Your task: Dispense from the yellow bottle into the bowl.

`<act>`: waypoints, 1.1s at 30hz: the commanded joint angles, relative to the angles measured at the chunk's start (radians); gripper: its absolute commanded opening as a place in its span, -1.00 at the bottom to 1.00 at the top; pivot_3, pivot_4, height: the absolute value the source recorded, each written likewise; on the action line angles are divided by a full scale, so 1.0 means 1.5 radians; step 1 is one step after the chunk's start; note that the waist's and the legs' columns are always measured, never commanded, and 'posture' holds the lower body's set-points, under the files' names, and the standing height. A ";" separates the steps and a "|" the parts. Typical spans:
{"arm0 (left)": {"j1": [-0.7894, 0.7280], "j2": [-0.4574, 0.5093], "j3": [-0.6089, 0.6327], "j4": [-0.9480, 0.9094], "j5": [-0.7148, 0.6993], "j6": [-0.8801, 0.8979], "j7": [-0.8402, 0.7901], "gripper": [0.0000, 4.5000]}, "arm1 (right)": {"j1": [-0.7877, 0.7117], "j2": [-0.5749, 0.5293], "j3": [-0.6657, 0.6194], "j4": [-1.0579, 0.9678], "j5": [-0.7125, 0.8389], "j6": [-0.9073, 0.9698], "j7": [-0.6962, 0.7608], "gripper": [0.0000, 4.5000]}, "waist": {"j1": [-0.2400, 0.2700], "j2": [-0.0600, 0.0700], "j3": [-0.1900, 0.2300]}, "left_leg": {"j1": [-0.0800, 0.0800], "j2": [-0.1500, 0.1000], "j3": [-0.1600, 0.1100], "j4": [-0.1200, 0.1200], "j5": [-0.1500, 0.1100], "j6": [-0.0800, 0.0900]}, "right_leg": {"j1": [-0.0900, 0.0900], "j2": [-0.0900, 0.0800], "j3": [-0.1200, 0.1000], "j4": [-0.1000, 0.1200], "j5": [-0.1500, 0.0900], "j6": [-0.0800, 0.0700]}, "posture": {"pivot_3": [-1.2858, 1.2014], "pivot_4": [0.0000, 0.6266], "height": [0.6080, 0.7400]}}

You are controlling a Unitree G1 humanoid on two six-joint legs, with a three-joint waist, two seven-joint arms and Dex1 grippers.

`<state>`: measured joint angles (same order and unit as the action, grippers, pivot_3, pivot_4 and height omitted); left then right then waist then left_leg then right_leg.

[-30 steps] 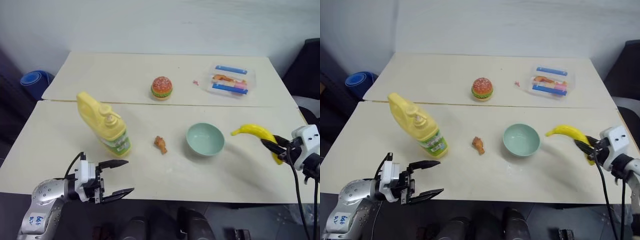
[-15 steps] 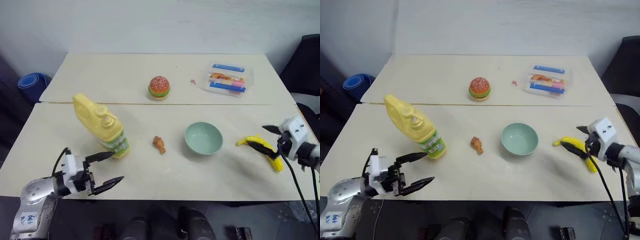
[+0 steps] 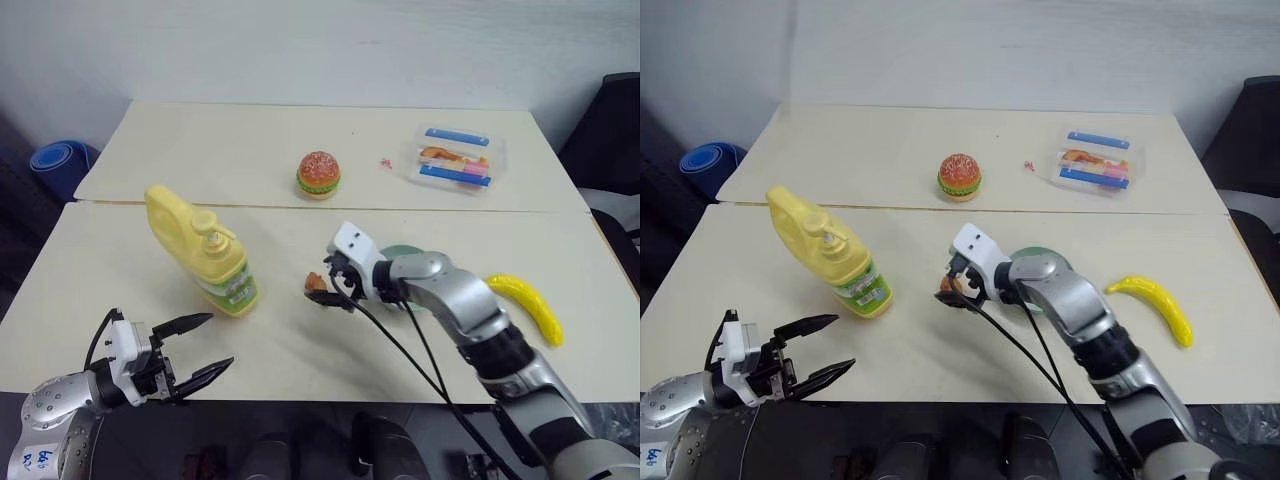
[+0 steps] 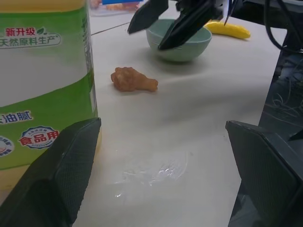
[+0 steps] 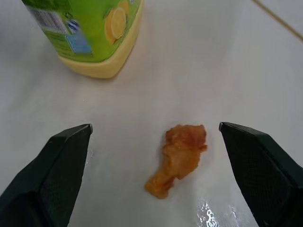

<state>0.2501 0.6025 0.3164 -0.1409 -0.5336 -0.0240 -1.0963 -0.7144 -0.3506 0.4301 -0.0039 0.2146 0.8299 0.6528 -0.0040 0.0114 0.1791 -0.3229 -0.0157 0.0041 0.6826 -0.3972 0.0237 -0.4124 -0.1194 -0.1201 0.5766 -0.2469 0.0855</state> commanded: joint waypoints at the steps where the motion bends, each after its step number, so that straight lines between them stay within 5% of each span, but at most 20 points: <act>1: 0.006 0.004 0.012 -0.010 -0.007 -0.006 -0.001 1.00 | -0.022 0.035 0.030 0.077 -0.051 -0.040 -0.019 0.98 | -0.002 0.000 0.000 | 0.000 0.000 0.000 0.000 0.000 0.000 | 0.000 0.000 0.000 0.000 0.000 0.000 | 0.03 -0.52 1.00; 3: 0.005 0.006 0.012 -0.007 -0.007 -0.008 -0.002 1.00 | -0.031 0.052 0.050 0.124 -0.074 -0.065 -0.010 0.98 | -0.003 0.000 0.000 | 0.000 0.000 0.000 0.000 0.000 0.000 | 0.000 0.001 0.000 0.000 0.000 0.000 | 0.03 -0.52 1.00; 12: 0.004 0.003 0.015 0.003 -0.006 -0.017 -0.003 1.00 | -0.031 0.104 0.015 0.180 -0.075 -0.106 0.018 -0.32 | -0.017 0.000 0.000 | 0.001 0.002 0.001 0.000 0.001 -0.002 | -0.001 0.003 0.000 0.003 0.000 0.000 | 0.03 -0.52 1.00; 19: 0.002 -0.001 0.002 -0.012 -0.009 -0.021 -0.010 1.00 | 0.014 -0.002 -0.111 -0.035 0.036 -0.131 0.141 -0.32 | -0.013 0.001 0.001 | 0.000 0.002 0.000 0.000 0.000 -0.002 | -0.001 0.003 0.000 0.001 0.000 0.000 | 0.03 -0.52 1.00; 24: -0.025 -0.002 -0.028 -0.060 -0.013 -0.008 -0.009 1.00 | 0.122 -0.167 -0.323 -0.156 0.134 -0.138 0.208 -0.32 | 0.004 0.001 0.000 | 0.000 0.002 0.000 0.000 -0.001 -0.001 | 0.001 0.003 0.000 -0.002 0.000 0.001 | 0.03 -0.52 1.00; 28: -0.047 0.001 -0.061 -0.072 -0.003 -0.011 -0.022 1.00 | 0.260 -0.305 -0.411 -0.047 0.059 -0.287 0.235 -0.32 | 0.013 0.000 0.000 | 0.001 0.002 0.000 0.000 -0.001 0.000 | 0.002 0.002 0.000 -0.003 0.001 0.001 | 0.03 -0.52 1.00; 33: -0.060 0.002 -0.085 -0.069 0.001 -0.004 -0.021 1.00 | 0.366 -0.357 -0.465 0.191 0.006 -0.476 0.241 -0.32 | 0.007 0.001 0.001 | 0.003 0.002 0.005 0.000 -0.001 0.000 | 0.002 0.003 0.003 -0.003 0.001 0.001 | 0.03 -0.52 1.00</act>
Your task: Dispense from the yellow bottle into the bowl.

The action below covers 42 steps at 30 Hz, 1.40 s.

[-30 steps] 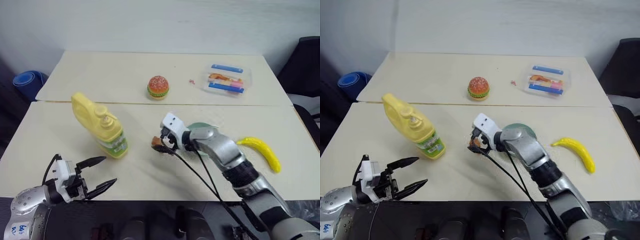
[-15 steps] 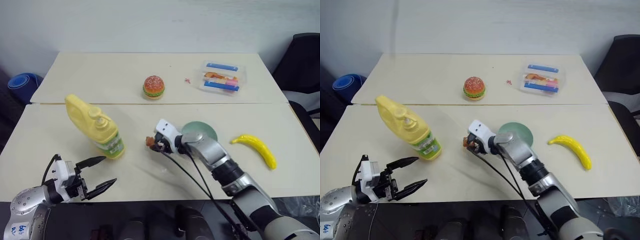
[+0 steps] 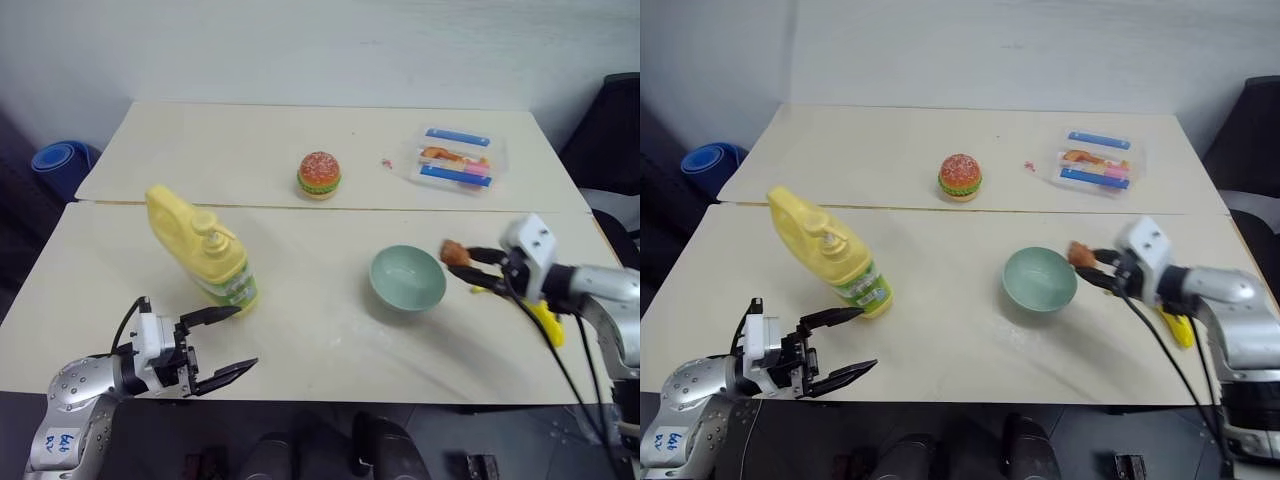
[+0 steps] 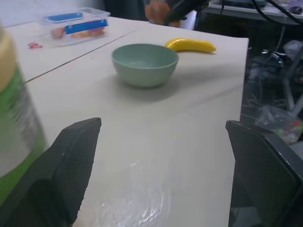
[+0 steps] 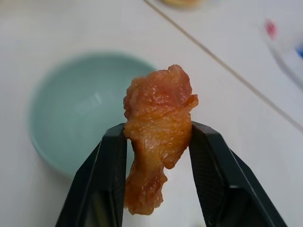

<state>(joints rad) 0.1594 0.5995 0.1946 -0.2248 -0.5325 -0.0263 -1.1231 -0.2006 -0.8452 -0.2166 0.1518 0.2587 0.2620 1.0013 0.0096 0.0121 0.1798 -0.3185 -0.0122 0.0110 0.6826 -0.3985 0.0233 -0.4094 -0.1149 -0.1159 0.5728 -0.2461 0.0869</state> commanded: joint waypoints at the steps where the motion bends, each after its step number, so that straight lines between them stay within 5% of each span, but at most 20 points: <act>1: -0.002 0.005 -0.005 -0.010 0.001 -0.004 -0.004 1.00 | 0.036 -0.030 -0.031 0.129 -0.033 -0.126 0.010 -0.32 | -0.004 0.001 0.001 | 0.000 0.000 0.001 0.000 0.000 0.000 | 0.000 0.000 0.001 0.001 0.000 0.000 | 0.03 -0.52 1.00; 4: -0.008 0.006 -0.003 -0.003 0.001 -0.005 -0.002 1.00 | 0.040 -0.021 -0.026 0.239 -0.047 -0.201 0.011 -0.32 | -0.009 0.002 0.001 | 0.000 0.001 0.002 0.000 0.000 0.000 | 0.000 0.000 0.002 0.002 0.000 0.000 | 0.03 -0.52 1.00; 8: -0.010 0.013 0.010 -0.002 -0.010 0.008 0.002 1.00 | 0.017 -0.013 -0.032 0.282 -0.025 -0.216 0.028 0.23 | -0.010 0.003 0.002 | 0.000 0.001 0.003 0.000 0.000 0.000 | 0.000 0.001 0.004 0.002 0.000 0.000 | 0.03 -0.52 1.00; 13: -0.003 0.029 0.045 0.002 -0.025 0.026 0.005 1.00 | 0.036 -0.023 -0.038 0.158 0.023 -0.216 0.081 0.98 | -0.007 0.003 0.002 | 0.002 0.001 0.002 0.000 0.000 -0.001 | -0.001 0.001 0.003 0.001 0.000 0.000 | 0.03 -0.52 1.00; 22: 0.012 0.031 0.061 0.000 -0.023 0.028 0.003 1.00 | 0.026 0.020 0.074 -0.217 0.124 0.037 0.053 0.98 | -0.003 0.004 0.002 | 0.001 0.002 0.000 0.000 0.000 -0.001 | -0.001 0.000 0.002 0.000 0.000 -0.001 | 0.03 -0.52 1.00; 30: 0.000 0.037 0.051 -0.011 -0.011 0.025 0.007 1.00 | -0.022 0.098 0.237 -0.121 -0.036 -0.011 -0.009 0.98 | 0.005 0.003 0.001 | 0.000 0.002 0.000 0.000 -0.001 -0.001 | -0.002 0.000 0.001 0.000 0.000 -0.002 | 0.03 -0.52 1.00; 33: 0.015 0.038 0.061 -0.025 -0.014 0.026 0.010 1.00 | -0.056 0.124 0.249 -0.070 -0.059 -0.025 -0.028 0.70 | 0.003 0.002 0.001 | 0.000 0.002 0.000 0.000 -0.001 -0.001 | -0.002 0.000 0.001 0.000 0.000 -0.002 | 0.03 -0.52 1.00; 42: 0.046 0.023 0.076 -0.050 -0.019 0.024 0.044 1.00 | -0.132 0.157 0.268 0.058 -0.125 -0.131 -0.043 -0.69 | -0.008 0.002 0.001 | 0.000 0.002 0.000 0.000 0.000 -0.002 | -0.002 0.001 0.000 0.001 0.000 -0.002 | 0.03 -0.52 1.00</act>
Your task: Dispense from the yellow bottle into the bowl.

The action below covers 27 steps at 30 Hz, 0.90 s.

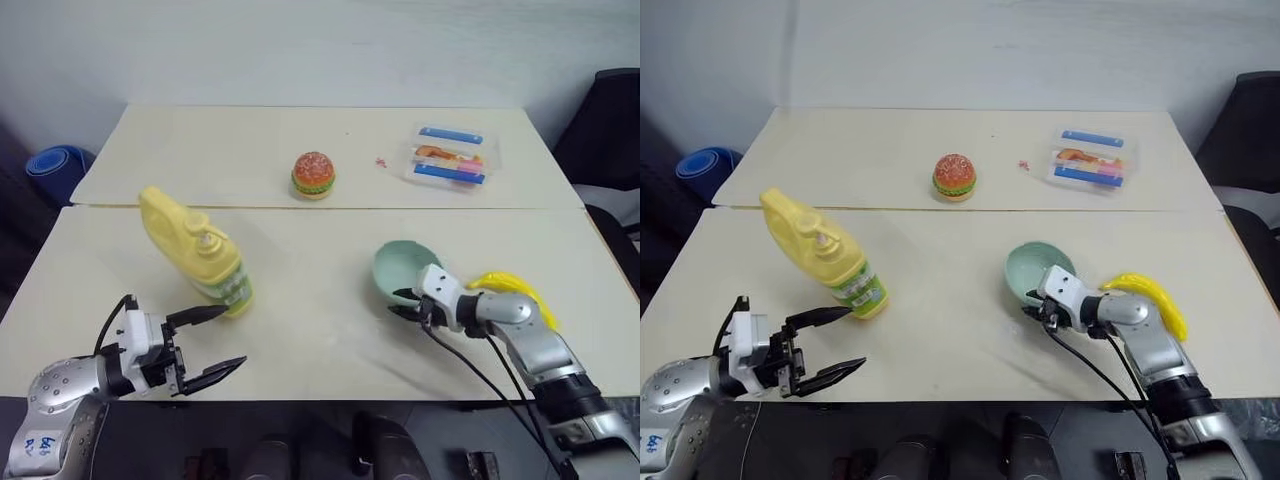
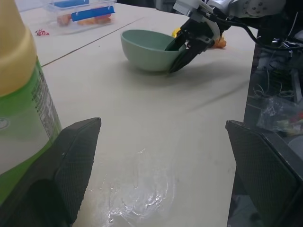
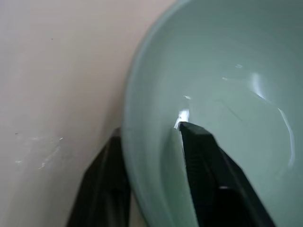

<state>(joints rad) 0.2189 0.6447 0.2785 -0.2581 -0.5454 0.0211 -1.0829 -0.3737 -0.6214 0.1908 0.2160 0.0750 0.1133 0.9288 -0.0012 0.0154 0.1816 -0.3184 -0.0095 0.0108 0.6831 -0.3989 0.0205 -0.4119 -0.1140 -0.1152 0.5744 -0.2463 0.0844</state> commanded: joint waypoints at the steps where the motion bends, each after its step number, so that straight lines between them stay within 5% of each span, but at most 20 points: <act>1: 0.008 -0.013 0.025 -0.034 -0.017 -0.003 0.030 1.00 | -0.021 0.011 -0.002 0.020 -0.001 -0.038 0.013 -0.83 | -0.001 0.000 0.000 | 0.000 0.000 0.000 0.000 0.000 0.000 | 0.000 0.000 0.000 0.000 0.000 0.000 | 0.03 -0.52 1.00; 3: 0.020 -0.023 0.046 -0.055 -0.041 0.016 0.055 1.00 | -0.030 0.014 0.002 0.017 0.007 -0.049 0.034 -0.99 | -0.001 -0.002 -0.001 | 0.001 0.000 0.000 0.000 0.000 0.000 | 0.000 0.000 0.000 0.000 0.000 0.000 | 0.03 -0.52 1.00; 8: 0.095 -0.019 0.129 -0.145 -0.172 0.116 0.099 1.00 | -0.059 -0.008 0.018 -0.055 0.015 -0.067 0.115 -0.99 | -0.004 -0.002 -0.001 | 0.000 0.001 0.000 0.000 0.000 0.000 | 0.000 0.001 0.000 0.001 0.000 0.000 | 0.03 -0.52 1.00; 11: 0.114 -0.010 0.218 -0.192 -0.293 0.168 0.151 0.76 | -0.097 -0.026 0.028 -0.116 0.026 -0.023 0.165 -1.00 | -0.002 -0.001 0.000 | 0.000 0.001 0.000 0.000 0.000 0.000 | 0.000 0.001 0.000 0.000 0.000 0.000 | 0.03 -0.52 1.00; 15: 0.010 0.064 0.324 -0.198 -0.455 0.215 0.264 0.26 | -0.210 -0.026 0.088 -0.185 0.014 0.033 0.249 -1.00 | 0.001 -0.001 0.002 | 0.000 0.001 -0.001 0.001 0.000 -0.001 | 0.000 0.001 0.000 0.001 0.000 -0.001 | 0.03 -0.52 1.00; 24: -0.249 0.135 0.172 -0.059 -0.321 0.235 0.264 -1.00 | -0.353 0.031 0.172 -0.212 -0.005 0.093 0.310 -1.00 | -0.002 -0.002 0.001 | -0.002 0.001 -0.003 0.001 0.002 -0.002 | 0.000 0.003 -0.003 0.002 0.001 -0.002 | 0.03 -0.52 1.00; 27: -0.306 0.125 0.122 -0.031 -0.287 0.243 0.256 -1.00 | -0.390 0.050 0.196 -0.210 -0.018 0.104 0.313 -1.00 | -0.003 -0.002 0.001 | -0.002 0.001 -0.003 0.001 0.002 -0.003 | 0.000 0.003 -0.003 0.002 0.001 -0.002 | 0.03 -0.52 1.00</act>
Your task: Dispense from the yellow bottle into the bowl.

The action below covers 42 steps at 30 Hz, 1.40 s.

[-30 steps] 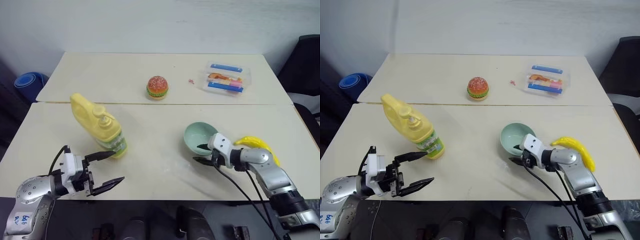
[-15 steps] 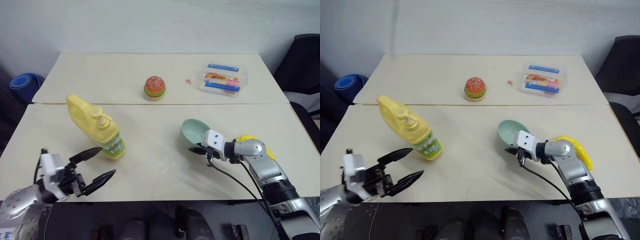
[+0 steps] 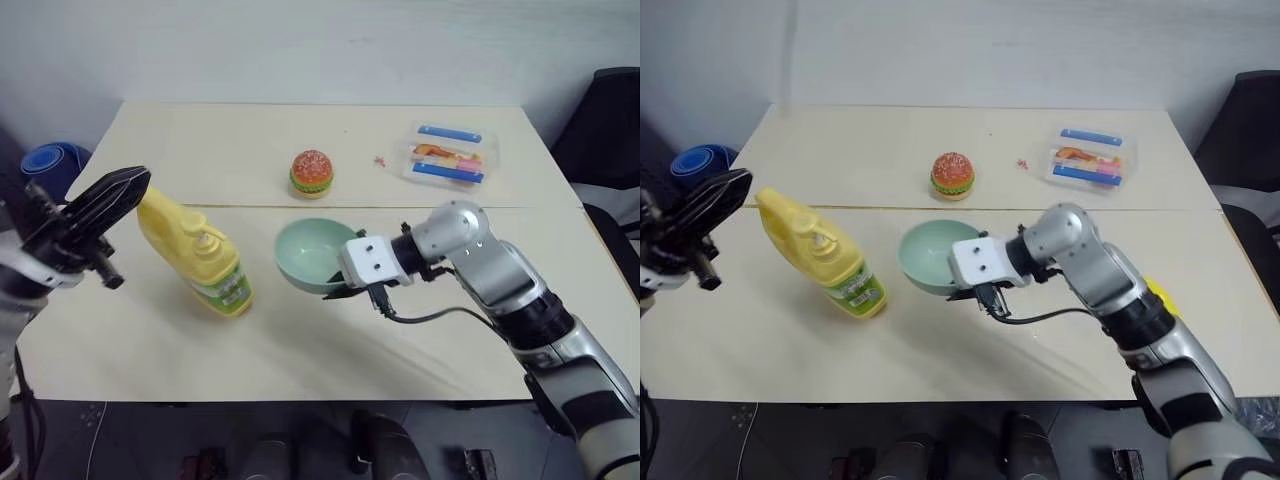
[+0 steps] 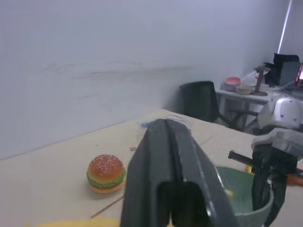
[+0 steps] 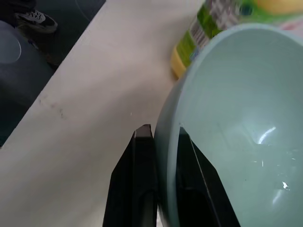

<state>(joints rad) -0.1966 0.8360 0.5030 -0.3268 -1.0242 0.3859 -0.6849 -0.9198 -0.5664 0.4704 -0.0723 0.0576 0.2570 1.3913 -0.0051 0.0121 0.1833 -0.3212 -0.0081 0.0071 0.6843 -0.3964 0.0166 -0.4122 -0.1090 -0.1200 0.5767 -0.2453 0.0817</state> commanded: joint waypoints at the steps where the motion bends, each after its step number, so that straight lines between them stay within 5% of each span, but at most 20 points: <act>1: -0.036 -0.006 -0.038 0.014 0.037 0.002 -0.018 -1.00 | -0.036 0.023 0.013 -0.018 -0.007 0.016 0.003 -1.00 | -0.002 0.000 0.000 | 0.000 0.000 0.000 0.000 0.000 0.000 | 0.000 0.000 0.000 0.000 0.000 0.000 | 0.03 -0.52 1.00; 31: -0.043 -0.003 -0.172 0.002 0.202 0.099 -0.015 -1.00 | -0.127 0.079 0.047 -0.073 -0.014 0.106 0.030 -1.00 | -0.014 0.000 0.000 | 0.002 0.001 0.000 0.000 0.001 -0.002 | 0.001 0.000 0.001 0.003 0.000 0.000 | 0.03 -0.52 1.00; 42: 0.028 -0.016 -0.184 0.003 0.223 0.110 0.009 -1.00 | -0.139 0.102 0.044 -0.052 0.004 0.117 0.032 -1.00 | -0.015 0.008 -0.006 | 0.004 0.001 0.000 0.000 0.001 -0.002 | 0.001 -0.001 0.001 0.004 0.000 -0.001 | 0.03 -0.52 1.00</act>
<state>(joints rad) -0.2359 0.8221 0.3156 -0.3793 -0.7701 0.4872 -0.6734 -1.0975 -0.4263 0.5499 -0.1280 0.0409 0.4368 1.4336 -0.0278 0.0243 0.1746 -0.3151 -0.0070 0.0076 0.6840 -0.3953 0.0133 -0.4106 -0.1100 -0.1182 0.5833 -0.2461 0.0804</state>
